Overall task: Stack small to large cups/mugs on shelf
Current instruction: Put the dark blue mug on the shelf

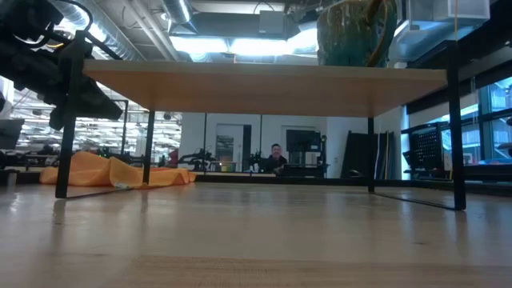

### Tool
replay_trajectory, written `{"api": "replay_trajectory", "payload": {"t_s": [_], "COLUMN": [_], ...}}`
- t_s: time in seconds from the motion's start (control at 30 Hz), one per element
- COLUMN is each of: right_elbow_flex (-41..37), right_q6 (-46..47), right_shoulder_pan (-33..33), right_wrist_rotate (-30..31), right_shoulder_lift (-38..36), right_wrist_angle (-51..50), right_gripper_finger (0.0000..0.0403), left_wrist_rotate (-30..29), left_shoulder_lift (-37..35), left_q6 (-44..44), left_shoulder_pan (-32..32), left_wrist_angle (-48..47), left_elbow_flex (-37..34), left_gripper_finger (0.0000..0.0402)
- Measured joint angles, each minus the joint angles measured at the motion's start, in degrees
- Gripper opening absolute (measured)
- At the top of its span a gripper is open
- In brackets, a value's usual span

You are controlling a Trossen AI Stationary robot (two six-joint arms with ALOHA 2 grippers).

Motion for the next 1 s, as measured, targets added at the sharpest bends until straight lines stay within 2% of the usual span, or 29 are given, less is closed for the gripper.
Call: {"api": "replay_trajectory", "payload": {"t_s": [0.1,0.3,0.5,0.8,1.0], "right_elbow_flex": [0.00,0.00,0.00,0.00,0.00], "right_q6": [-0.03,0.00,-0.04,0.40,-0.69], "right_shoulder_pan": [2.37,5.73,9.30,10.78,10.78], "right_wrist_rotate": [-2.47,-2.35,-5.60,-5.52,-1.93], "right_shoulder_lift": [1.46,5.10,10.47,14.56,14.59], "right_wrist_angle": [0.00,-0.01,0.04,0.01,0.00], "right_gripper_finger": [0.0135,0.0135,0.0135,0.0135,0.0135], "left_wrist_rotate": [0.00,-0.02,-0.01,0.83,0.87], "left_shoulder_lift": [0.00,0.00,0.00,0.00,0.00], "left_q6": [0.86,0.94,0.87,0.57,0.50], "left_shoulder_pan": [0.00,0.00,0.00,0.00,0.00], "left_wrist_angle": [0.00,0.00,0.00,0.17,0.20], "left_elbow_flex": [0.00,0.00,0.00,0.00,0.00], "left_gripper_finger": [0.0042,0.0042,0.0042,0.0042,0.0042]}}
